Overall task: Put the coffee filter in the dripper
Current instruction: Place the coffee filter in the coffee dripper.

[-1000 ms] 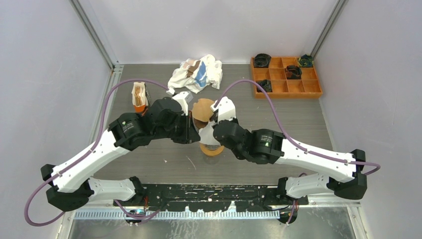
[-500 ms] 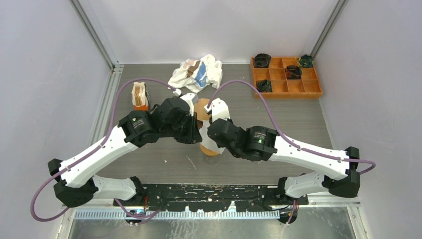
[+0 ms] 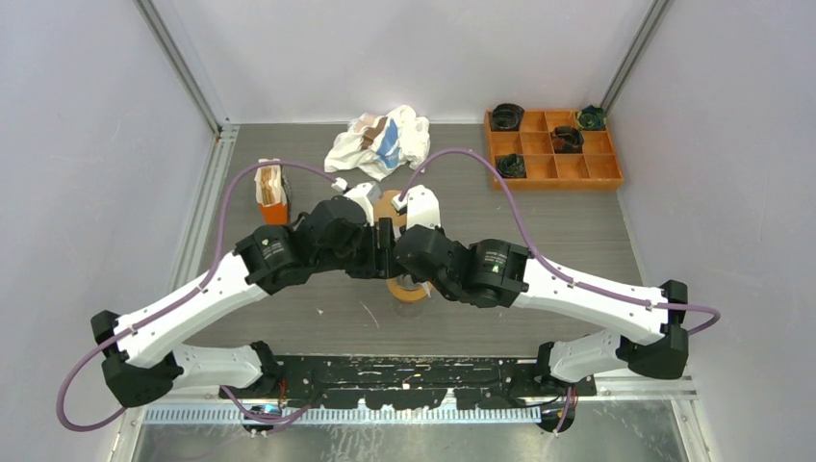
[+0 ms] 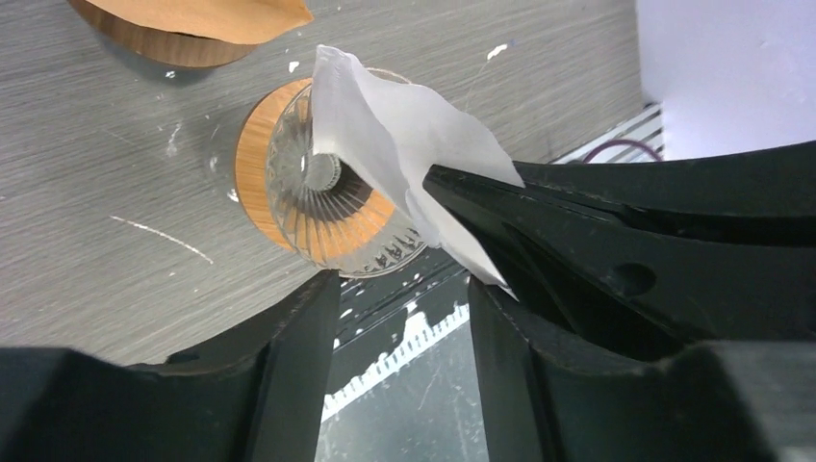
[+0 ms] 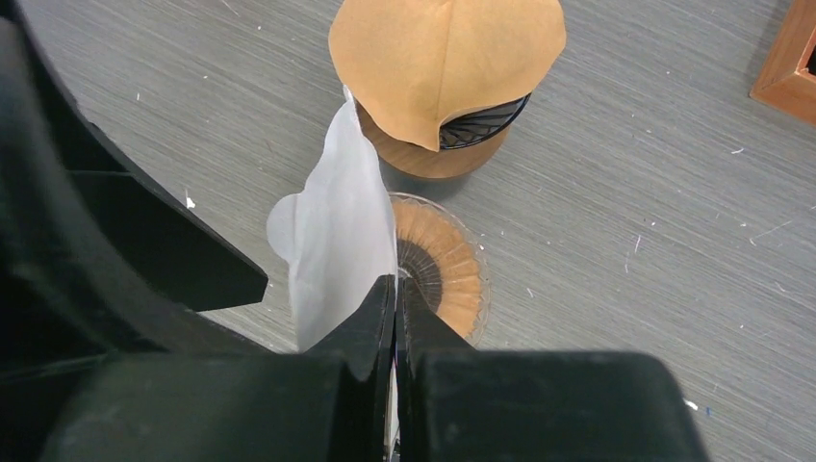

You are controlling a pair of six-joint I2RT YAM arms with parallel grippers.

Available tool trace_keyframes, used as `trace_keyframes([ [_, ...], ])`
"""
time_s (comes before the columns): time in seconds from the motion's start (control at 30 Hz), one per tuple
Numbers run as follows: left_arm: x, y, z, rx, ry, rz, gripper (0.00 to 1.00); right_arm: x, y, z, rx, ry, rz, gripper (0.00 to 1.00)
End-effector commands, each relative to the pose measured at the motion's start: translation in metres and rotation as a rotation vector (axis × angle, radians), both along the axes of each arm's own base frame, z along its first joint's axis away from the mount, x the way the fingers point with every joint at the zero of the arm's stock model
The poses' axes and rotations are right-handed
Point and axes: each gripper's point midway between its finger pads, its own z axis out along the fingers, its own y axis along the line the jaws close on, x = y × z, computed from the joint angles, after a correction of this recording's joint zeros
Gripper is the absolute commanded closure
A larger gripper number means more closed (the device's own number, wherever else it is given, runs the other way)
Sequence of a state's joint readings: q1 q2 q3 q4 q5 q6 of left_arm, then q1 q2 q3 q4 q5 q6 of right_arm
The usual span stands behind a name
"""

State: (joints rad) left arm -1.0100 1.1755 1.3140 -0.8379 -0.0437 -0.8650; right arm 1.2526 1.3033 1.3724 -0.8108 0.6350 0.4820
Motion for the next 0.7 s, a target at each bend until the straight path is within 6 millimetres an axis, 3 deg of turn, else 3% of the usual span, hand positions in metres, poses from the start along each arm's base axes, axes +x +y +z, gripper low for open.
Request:
trace_keyframes([
  [0.0, 0.011, -0.005, 0.041, -0.181, -0.080, 0.079, 0.43, 0.006, 0.003, 0.021, 0.082, -0.010, -0.068, 0.99],
  [0.3, 0.017, 0.015, 0.047, -0.276, -0.108, 0.212, 0.38, 0.011, 0.002, 0.023, 0.075, -0.032, -0.122, 0.99],
  [0.67, 0.024, 0.002, 0.042, -0.259, -0.103, 0.207, 0.39, 0.011, 0.009, 0.026, 0.087, -0.032, -0.131, 0.99],
])
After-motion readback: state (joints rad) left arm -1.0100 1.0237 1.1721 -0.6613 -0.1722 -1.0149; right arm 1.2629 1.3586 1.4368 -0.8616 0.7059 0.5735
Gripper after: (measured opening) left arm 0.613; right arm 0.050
